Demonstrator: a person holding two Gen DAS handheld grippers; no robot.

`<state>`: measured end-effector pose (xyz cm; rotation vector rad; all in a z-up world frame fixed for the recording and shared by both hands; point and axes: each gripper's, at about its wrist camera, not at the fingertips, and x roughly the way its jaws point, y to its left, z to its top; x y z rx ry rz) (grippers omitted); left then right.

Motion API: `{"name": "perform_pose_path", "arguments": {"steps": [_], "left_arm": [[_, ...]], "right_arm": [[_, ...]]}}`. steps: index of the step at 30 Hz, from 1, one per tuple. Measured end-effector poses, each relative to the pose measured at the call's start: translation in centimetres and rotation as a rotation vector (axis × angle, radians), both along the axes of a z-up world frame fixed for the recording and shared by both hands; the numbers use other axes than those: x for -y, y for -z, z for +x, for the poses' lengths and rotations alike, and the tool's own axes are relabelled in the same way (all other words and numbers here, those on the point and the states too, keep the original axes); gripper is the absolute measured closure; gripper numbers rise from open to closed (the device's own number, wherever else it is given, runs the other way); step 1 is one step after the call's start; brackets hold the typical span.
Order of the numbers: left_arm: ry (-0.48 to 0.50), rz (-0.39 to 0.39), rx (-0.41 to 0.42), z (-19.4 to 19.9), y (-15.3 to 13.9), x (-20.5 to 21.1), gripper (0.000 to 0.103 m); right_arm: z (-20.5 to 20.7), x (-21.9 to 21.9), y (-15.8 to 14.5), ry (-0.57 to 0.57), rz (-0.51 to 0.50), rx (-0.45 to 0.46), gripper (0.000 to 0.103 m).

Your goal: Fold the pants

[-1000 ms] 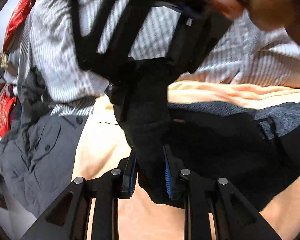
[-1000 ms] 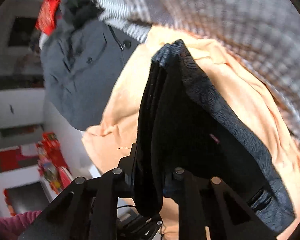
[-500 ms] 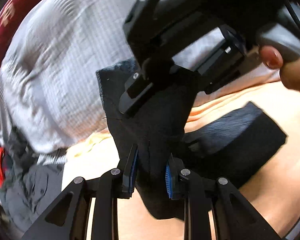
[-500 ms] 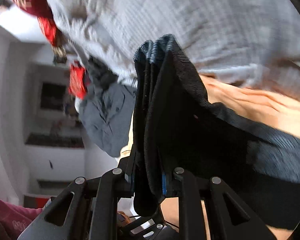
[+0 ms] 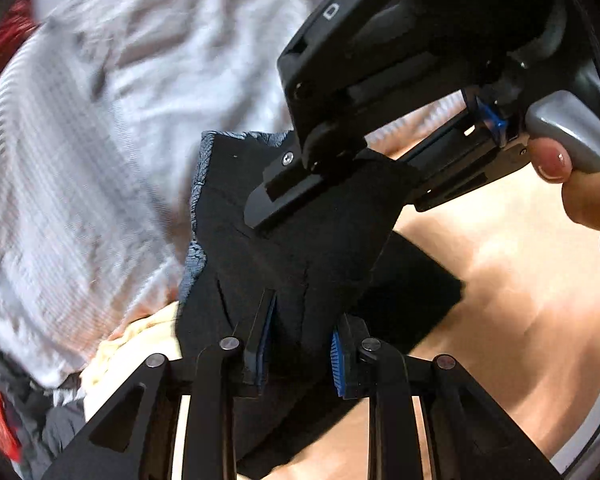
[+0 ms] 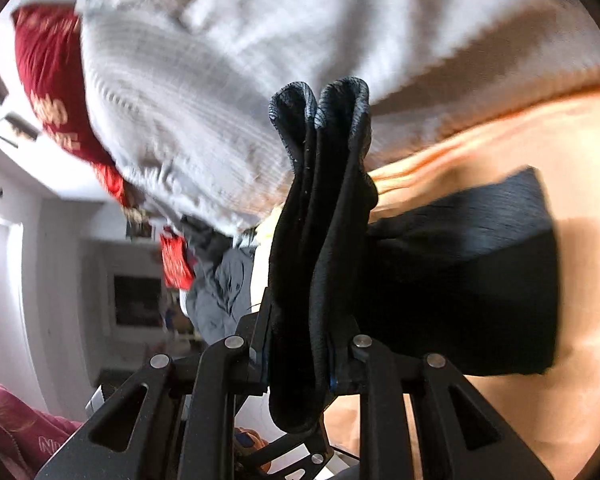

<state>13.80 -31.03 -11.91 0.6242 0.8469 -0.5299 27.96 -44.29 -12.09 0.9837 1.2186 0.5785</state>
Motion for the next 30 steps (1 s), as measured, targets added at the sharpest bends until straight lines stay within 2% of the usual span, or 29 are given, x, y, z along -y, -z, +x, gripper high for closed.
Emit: {"name": "perform_pose_path", "arguments": {"steps": [7, 11, 13, 14, 15, 16, 19, 22, 24, 27, 30], "left_arm": [[0.085, 0.147, -0.085, -0.3, 7.0, 3.5, 0.078], [0.132, 0.228, -0.035, -1.5, 8.3, 3.8, 0.072], [0.145, 0.235, -0.04, -1.8, 8.1, 3.6, 0.071], [0.143, 0.232, -0.05, -1.6, 7.9, 3.2, 0.061], [0.133, 0.221, -0.071, -1.4, 7.4, 2.9, 0.049], [0.124, 0.204, -0.085, -1.2, 7.1, 2.7, 0.033], [0.088, 0.14, -0.108, -1.0, 5.5, 1.1, 0.033], [0.023, 0.091, -0.107, -0.7, 3.8, -0.5, 0.033], [-0.055, 0.044, -0.12, 0.4, 2.9, -2.1, 0.033], [-0.179, -0.018, -0.148, 3.1, 2.5, -4.4, 0.033], [-0.341, -0.092, -0.264, 6.4, 3.3, -6.8, 0.033]], "right_arm": [[-1.9, 5.2, 8.4, 0.098, 0.024, -0.145, 0.08], [-2.9, 5.8, 11.0, 0.114, 0.045, -0.181, 0.08], [-2.9, 6.3, 11.4, 0.127, 0.051, -0.19, 0.08], [-2.9, 6.3, 11.4, 0.134, 0.052, -0.194, 0.08], [-2.8, 6.4, 11.3, 0.137, 0.045, -0.198, 0.08], [-2.7, 6.6, 11.4, 0.134, 0.028, -0.199, 0.08], [-2.8, 6.4, 10.4, 0.109, -0.041, -0.2, 0.073], [-3.0, 6.8, 8.5, 0.104, -0.183, -0.182, 0.068], [-3.0, 7.0, 6.3, 0.117, -0.311, -0.133, 0.065], [-1.8, 7.2, 4.2, 0.131, -0.367, -0.067, 0.064], [1.2, 6.4, 3.3, 0.122, -0.416, -0.039, 0.064]]}}
